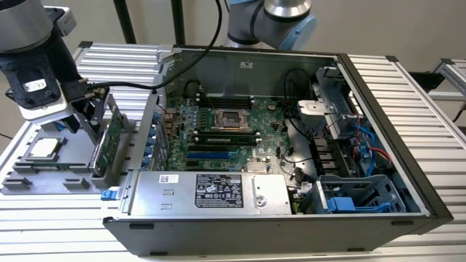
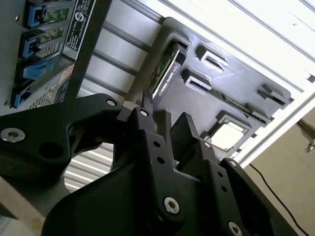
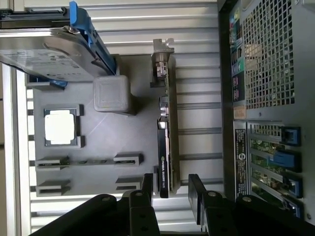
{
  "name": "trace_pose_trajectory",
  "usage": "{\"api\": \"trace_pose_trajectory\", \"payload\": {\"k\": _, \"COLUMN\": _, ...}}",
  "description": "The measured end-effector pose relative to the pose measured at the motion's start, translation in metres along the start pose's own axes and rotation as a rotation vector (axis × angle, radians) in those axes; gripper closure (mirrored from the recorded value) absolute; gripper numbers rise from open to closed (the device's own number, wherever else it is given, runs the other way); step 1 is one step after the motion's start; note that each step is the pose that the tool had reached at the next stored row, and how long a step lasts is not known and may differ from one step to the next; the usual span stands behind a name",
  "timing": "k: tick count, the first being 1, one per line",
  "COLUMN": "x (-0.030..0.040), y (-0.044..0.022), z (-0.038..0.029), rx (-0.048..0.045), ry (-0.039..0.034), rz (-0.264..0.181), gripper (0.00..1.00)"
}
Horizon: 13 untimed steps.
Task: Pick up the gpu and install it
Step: 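Pick up the gpu and move the gpu toward the slot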
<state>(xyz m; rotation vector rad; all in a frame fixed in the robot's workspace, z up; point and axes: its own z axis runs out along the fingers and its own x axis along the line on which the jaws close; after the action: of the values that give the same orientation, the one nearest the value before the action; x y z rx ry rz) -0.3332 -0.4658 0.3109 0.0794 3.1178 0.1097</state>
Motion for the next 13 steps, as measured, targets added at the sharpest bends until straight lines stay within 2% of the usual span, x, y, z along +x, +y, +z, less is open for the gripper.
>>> {"api": "trace_pose_trajectory", "payload": {"k": 13, "x": 0.0001, "y": -0.0003, "z": 0.0062, "rx": 0.0000, "ry": 0.0000, "rz": 0.000, "gripper": 1.00}}
